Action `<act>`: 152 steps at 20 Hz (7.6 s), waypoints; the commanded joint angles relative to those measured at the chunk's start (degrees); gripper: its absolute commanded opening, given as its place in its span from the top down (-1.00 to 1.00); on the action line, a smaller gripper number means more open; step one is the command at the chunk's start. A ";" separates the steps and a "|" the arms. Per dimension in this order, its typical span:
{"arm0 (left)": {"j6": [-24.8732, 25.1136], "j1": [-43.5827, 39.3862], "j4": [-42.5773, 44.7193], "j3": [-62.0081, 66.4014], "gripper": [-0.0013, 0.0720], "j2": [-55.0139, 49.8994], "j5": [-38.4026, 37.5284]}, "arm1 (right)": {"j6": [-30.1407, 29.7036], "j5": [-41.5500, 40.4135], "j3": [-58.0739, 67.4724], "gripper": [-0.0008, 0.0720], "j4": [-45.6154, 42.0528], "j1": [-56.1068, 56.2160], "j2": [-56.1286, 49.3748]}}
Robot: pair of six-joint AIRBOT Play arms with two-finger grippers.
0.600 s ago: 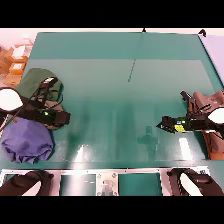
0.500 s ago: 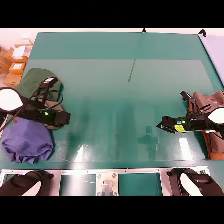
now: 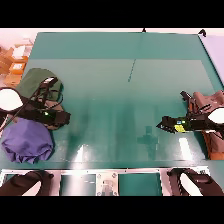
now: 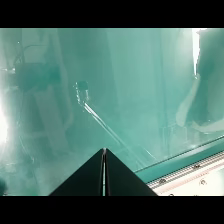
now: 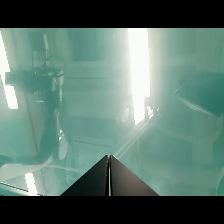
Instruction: Fold the shirts.
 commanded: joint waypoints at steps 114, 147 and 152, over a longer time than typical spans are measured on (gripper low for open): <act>21.24 4.48 -29.59 44.85 -0.86 -62.64 29.97 | -9.81 -22.12 -22.99 -0.72 31.34 7.93 -9.70; 18.51 0.57 -22.56 67.95 0.88 -24.65 2.84 | -11.85 10.62 57.53 0.93 16.85 -18.18 -6.45; 18.01 0.57 -12.07 67.89 0.88 -5.07 10.40 | -10.99 11.61 63.14 0.93 16.83 -18.12 3.26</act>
